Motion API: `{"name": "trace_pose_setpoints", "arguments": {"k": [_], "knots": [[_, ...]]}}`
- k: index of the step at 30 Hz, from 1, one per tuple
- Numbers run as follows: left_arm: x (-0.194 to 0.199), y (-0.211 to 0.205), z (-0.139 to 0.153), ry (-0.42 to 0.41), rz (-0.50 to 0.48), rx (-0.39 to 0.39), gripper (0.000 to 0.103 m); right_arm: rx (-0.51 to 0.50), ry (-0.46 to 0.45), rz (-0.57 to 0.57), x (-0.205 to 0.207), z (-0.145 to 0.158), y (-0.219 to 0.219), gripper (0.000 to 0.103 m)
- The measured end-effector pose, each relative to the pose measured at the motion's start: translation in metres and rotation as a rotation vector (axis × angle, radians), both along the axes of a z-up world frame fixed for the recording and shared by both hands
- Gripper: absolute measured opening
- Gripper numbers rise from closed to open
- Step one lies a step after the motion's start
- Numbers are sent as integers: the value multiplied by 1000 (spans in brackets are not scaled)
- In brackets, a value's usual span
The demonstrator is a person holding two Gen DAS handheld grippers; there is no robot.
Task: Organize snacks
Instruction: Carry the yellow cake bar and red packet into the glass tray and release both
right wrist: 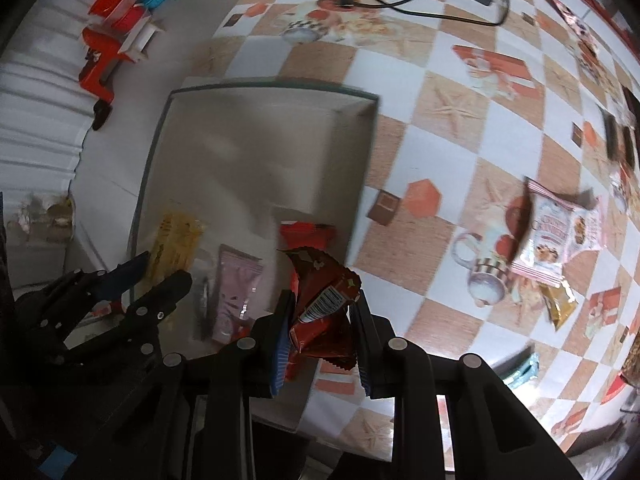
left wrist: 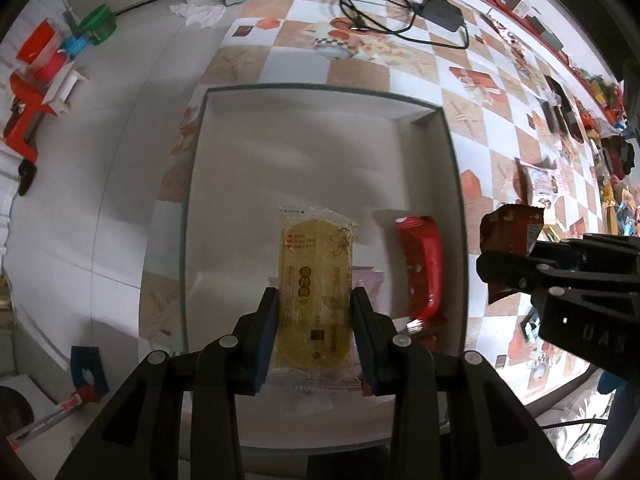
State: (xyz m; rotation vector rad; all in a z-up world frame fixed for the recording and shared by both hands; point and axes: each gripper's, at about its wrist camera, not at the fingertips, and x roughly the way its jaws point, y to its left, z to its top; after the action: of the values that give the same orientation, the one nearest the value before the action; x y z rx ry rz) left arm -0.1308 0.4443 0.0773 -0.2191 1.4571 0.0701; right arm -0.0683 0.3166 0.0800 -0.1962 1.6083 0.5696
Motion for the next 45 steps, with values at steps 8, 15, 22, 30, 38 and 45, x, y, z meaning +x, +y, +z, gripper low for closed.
{"name": "trace_pose_setpoints", "arguments": {"k": [8, 15, 22, 30, 38, 45], "knots": [[-9, 10, -11, 31, 19, -8, 39, 2, 33, 45, -8, -13, 28, 29], [-13, 12, -16, 45, 20, -13, 39, -11, 54, 64, -12, -24, 42, 29], [-12, 12, -21, 59, 18, -16, 39, -17, 72, 72, -12, -31, 54, 29], [-10, 10, -25, 75, 9, -14, 39, -21, 84, 90, -19, -39, 69, 29], [-9, 7, -24, 76, 8, -3, 56, -27, 99, 81, -17, -44, 76, 30], [-11, 6, -19, 69, 17, 21, 78, -6, 84, 63, -11, -40, 67, 78]]}}
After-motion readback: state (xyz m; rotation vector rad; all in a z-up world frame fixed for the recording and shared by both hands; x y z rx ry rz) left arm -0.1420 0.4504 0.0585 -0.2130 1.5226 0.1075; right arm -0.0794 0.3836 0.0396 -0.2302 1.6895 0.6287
